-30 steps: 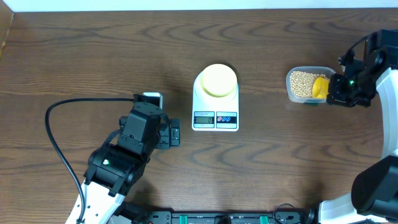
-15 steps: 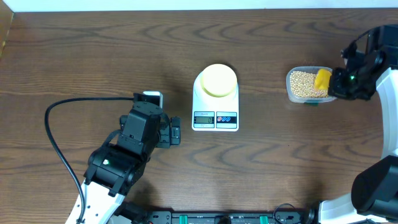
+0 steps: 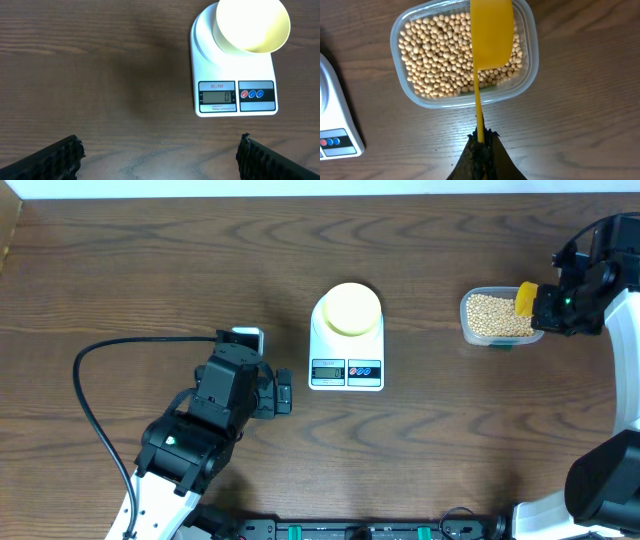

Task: Scoop item into bowl and weigh 50g on scale
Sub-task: 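Lower the scoop into the soybean tub with the right gripper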

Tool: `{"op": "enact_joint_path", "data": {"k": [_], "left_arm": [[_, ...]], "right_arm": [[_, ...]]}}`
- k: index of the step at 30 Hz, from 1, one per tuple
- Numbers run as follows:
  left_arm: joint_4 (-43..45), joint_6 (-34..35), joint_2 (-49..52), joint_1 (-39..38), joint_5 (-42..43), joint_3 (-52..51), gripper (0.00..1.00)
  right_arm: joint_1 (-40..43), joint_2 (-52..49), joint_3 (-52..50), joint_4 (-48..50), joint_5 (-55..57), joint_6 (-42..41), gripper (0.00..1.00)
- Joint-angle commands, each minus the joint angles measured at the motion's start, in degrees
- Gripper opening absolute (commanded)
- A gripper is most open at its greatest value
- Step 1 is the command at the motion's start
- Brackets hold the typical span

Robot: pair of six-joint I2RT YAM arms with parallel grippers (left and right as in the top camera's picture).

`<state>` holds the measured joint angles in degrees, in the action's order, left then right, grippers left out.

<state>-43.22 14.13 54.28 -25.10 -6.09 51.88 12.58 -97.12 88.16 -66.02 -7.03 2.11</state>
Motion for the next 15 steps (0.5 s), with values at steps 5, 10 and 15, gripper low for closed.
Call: {"op": "enact_joint_path", "data": {"k": [5,10,15], "left_arm": [[0.07,5.27,0.07,0.35,0.5,0.0,1.0],[0.26,5.88,0.07,0.35,0.46,0.0,0.98],[1.01,5.88,0.07,0.35,0.46,0.0,0.98]], "right_arm": [[-1.05,0.24,-1.33,-0.22,1.7,2.89,0.01],[-1.07,0.24,-4.26,2.49,2.45,2.14,0.01],[-1.05,0.24,-7.23,5.11,3.87,1.25,0.01]]}}
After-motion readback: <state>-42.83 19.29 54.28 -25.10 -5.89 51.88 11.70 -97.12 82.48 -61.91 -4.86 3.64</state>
